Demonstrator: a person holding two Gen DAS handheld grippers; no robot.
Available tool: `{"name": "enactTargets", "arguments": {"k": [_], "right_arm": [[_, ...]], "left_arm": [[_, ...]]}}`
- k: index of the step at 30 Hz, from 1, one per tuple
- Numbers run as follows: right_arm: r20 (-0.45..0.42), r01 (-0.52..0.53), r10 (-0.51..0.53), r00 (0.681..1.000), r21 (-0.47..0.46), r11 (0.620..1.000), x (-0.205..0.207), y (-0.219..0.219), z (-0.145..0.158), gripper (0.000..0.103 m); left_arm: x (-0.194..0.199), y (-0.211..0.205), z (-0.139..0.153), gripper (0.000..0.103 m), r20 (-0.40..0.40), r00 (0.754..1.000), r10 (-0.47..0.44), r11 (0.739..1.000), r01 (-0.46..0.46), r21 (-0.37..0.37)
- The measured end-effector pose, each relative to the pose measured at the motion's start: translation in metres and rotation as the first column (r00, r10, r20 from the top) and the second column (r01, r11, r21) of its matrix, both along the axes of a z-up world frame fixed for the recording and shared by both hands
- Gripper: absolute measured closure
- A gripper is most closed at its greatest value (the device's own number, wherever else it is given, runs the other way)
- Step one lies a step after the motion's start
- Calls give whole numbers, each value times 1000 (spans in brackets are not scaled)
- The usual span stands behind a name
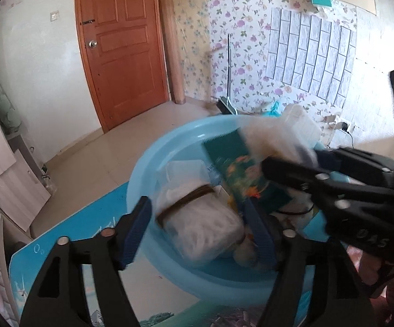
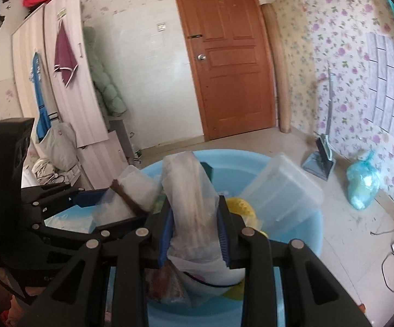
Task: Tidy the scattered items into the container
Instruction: 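Carry the floss box and swab bag over the basin with both grippers, then open both grippers to drop the floss box and swab bag into the basin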
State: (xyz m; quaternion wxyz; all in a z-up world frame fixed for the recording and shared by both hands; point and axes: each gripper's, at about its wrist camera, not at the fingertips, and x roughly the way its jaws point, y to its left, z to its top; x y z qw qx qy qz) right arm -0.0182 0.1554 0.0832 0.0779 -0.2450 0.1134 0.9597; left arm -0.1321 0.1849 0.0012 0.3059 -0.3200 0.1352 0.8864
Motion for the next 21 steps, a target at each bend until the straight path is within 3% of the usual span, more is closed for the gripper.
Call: {"name": "enactTargets", "arguments": {"k": [8, 10, 12, 16, 21], "right_arm": [[9, -33, 33, 999, -11, 999, -14, -7, -3, 66], [10, -39, 39, 999, -6, 999, -10, -11, -2, 49], [7, -38, 38, 999, -2, 999, -5, -15, 0, 44], [29, -16, 17, 999, -6, 1000, 2, -17, 2, 44], [76, 13, -11, 997, -29, 999, 9, -19, 5, 44]], "left_arm": [[12, -11, 2, 23, -7, 1000, 16, 1000, -16, -4], [13, -15, 3, 18, 3, 1000, 28, 1000, -28, 0], [17, -20, 3, 16, 13, 999, 48, 999, -48, 4], [23, -29, 6, 8, 23, 995, 96, 995, -96, 0], [32, -47, 9, 7, 46, 988, 147, 989, -148, 29]]}}
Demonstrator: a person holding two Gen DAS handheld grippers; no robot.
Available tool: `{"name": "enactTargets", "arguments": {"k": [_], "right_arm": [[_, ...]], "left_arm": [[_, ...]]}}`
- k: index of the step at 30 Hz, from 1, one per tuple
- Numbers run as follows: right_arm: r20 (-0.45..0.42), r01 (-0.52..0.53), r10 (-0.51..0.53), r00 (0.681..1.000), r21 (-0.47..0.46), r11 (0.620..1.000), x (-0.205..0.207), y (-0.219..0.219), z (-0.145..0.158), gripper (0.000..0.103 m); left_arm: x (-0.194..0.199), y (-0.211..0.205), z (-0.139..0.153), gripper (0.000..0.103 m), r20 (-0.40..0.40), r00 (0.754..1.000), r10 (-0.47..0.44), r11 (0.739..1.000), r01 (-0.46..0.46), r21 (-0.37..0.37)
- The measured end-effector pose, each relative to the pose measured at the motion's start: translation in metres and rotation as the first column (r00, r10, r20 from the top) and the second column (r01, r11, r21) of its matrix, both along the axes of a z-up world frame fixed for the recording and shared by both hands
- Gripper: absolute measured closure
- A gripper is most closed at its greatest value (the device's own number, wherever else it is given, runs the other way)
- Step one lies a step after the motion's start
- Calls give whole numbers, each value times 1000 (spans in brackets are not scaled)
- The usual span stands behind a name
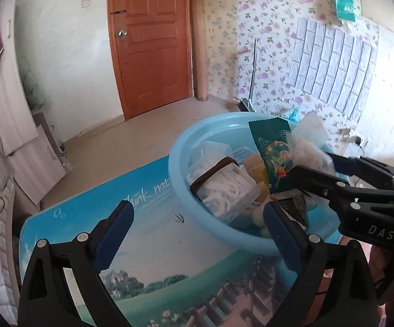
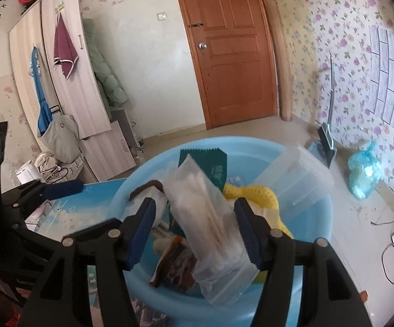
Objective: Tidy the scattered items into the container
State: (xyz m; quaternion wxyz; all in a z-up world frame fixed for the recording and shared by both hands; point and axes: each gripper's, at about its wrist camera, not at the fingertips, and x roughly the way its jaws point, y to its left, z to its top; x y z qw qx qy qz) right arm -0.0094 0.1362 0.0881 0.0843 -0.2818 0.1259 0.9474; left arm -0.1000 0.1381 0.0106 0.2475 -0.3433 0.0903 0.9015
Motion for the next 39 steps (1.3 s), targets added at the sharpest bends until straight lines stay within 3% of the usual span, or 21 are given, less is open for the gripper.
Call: {"name": "enactTargets", "arguments": {"k": [5, 11, 16, 19, 21, 24, 30, 36, 39], "right_arm": [[62, 19, -18, 998, -8, 1000, 5, -6, 2, 43], [187, 49, -37, 982, -58, 997, 9, -14, -11, 43], [203, 64, -50, 978, -64, 996, 19, -24, -10, 43], [207, 58, -44, 977, -61, 996, 22, -33, -6, 43], [190, 68, -56, 980, -57, 996, 26, -39, -1, 43], [121, 119, -113, 986, -41, 992, 37, -45, 11, 43], [100, 100, -100, 990, 8, 995, 38, -64, 23, 43], [4, 74, -74, 997, 25, 997, 46, -82, 34, 43], [-43, 88, -86, 995, 60, 994, 53, -88, 43, 31]], "left_arm": [[12, -16, 3, 5, 20, 1000, 16, 1000, -17, 26], [28, -30, 6, 3, -1, 999, 38, 999, -38, -3], [29, -46, 6, 3, 54, 994, 96, 995, -95, -13], [33, -51, 8, 3, 31, 987, 159, 986, -157, -61], [37, -56, 14, 3, -5, 981, 192, 979, -192, -66], [41, -68, 21, 3, 3, 981, 195, 980, -195, -26], [45, -72, 24, 3, -13, 980, 198, 980, -199, -28], [57, -73, 34, 3, -56, 981, 185, 983, -186, -12], [62, -75, 41, 3, -75, 979, 188, 982, -188, 8]]}}
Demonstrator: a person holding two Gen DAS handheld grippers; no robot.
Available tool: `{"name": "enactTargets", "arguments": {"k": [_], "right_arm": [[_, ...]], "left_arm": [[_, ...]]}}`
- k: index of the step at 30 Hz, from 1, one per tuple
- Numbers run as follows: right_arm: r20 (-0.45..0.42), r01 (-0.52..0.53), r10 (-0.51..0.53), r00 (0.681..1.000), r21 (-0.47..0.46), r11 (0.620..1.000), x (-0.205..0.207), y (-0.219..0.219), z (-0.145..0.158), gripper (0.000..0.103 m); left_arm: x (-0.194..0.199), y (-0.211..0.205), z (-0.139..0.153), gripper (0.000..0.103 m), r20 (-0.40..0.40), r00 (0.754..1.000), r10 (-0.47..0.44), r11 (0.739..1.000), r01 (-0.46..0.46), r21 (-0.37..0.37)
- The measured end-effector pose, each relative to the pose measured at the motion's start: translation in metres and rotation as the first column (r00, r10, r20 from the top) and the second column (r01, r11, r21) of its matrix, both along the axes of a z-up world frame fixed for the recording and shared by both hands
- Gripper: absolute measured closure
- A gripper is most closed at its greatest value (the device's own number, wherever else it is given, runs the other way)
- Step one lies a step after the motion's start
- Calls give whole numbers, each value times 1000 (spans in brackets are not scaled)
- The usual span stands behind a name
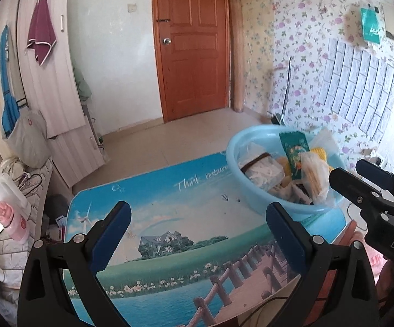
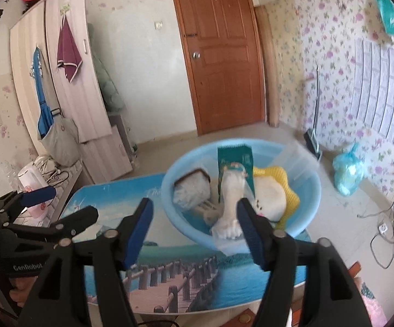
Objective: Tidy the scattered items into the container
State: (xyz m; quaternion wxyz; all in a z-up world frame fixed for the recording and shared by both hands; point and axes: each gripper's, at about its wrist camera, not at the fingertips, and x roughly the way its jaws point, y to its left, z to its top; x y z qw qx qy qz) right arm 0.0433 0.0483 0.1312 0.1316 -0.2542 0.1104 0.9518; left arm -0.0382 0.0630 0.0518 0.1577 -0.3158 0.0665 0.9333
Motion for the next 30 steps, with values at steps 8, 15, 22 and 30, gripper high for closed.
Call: {"name": "enactTargets", "arguments": {"k": [8, 15, 22, 30], "right_arm": [[-38, 18, -17, 999, 22, 1000, 5, -2, 11, 27], [34, 16, -15, 999, -10, 1000, -4, 2, -5, 26], [76, 58, -60, 995, 28, 998, -10, 1, -23, 26], [101, 107, -113, 988, 64, 992, -16, 5, -42, 26]], "left_arm": [[5, -2, 8, 3, -12, 1000, -15, 1000, 15, 22], [-1, 1, -5, 3, 21, 1000, -7, 1000, 7, 24], [-17, -3, -30, 3, 74, 997, 35, 999, -37, 26], [-6, -4, -28, 3, -31, 999, -16, 1000, 17, 14]]}}
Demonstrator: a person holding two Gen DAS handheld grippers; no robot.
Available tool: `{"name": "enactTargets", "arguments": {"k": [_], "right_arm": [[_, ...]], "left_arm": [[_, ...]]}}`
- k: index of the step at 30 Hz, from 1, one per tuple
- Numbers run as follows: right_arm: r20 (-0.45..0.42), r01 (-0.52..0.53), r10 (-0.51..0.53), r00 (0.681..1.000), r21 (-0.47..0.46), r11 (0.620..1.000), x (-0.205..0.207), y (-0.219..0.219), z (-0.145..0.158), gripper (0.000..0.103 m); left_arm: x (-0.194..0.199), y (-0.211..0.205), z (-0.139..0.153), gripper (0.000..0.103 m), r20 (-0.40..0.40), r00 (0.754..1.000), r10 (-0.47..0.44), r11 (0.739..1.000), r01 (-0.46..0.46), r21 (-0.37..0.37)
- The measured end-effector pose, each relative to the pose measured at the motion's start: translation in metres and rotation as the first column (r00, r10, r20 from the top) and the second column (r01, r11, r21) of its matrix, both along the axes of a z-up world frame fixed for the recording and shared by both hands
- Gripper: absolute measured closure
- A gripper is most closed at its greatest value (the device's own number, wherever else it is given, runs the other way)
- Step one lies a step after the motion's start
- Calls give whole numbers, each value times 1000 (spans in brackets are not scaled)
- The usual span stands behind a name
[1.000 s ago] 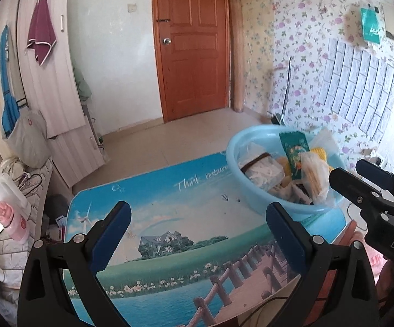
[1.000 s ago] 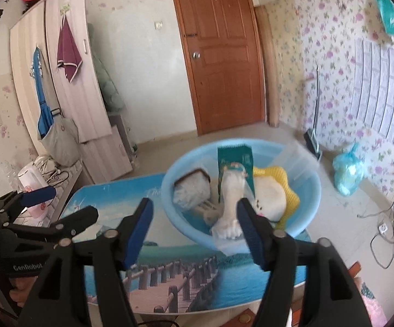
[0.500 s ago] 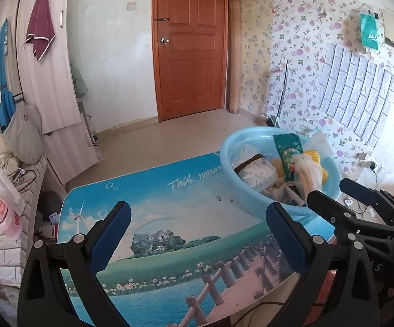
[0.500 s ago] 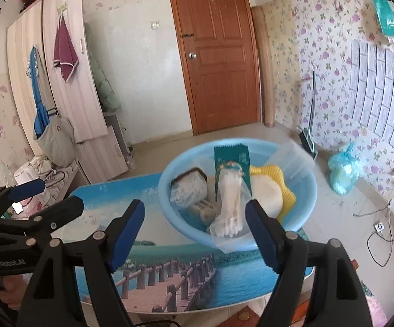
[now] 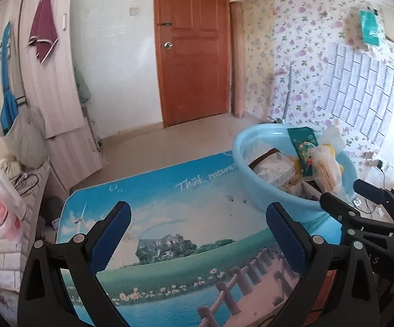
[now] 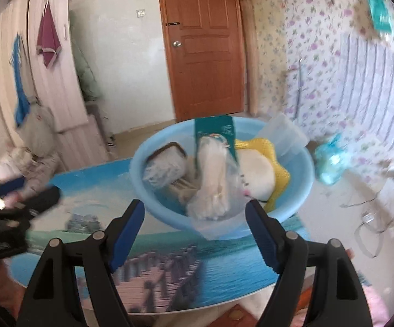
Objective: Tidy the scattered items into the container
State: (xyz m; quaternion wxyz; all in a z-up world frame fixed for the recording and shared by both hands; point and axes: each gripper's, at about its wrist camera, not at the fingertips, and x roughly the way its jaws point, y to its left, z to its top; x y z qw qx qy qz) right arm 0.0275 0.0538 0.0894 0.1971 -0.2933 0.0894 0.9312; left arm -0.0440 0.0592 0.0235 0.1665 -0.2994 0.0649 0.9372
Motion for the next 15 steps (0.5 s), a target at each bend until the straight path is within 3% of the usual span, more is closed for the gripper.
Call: {"name": "enactTargets", "arguments": {"k": [4, 6, 8, 11, 13, 15], "right_arm": [[-12, -5, 5, 1000, -9, 1000, 0, -2, 2, 26], [-21, -11, 10, 1000, -12, 1000, 2, -4, 4, 26], [-42, -13, 13, 999, -13, 1000, 6, -5, 8, 26], [-58, -2, -1, 998, -61, 998, 9, -4, 11, 25], [-47, -2, -1, 999, -69, 998, 8, -4, 9, 13], [-47, 8, -9, 999, -39, 999, 9, -7, 11, 12]], "left_arm": [[-2, 2, -3, 3, 50, 998, -36, 999, 36, 2], [-6, 2, -8, 3, 126, 990, -64, 998, 63, 10], [-7, 1, -10, 3, 150, 986, -72, 997, 69, 26], [-1, 2, -5, 3, 110, 993, -43, 999, 45, -10], [4, 1, 0, 3, 76, 997, -31, 999, 33, -21], [6, 0, 4, 3, 59, 998, -29, 999, 30, -22]]}}
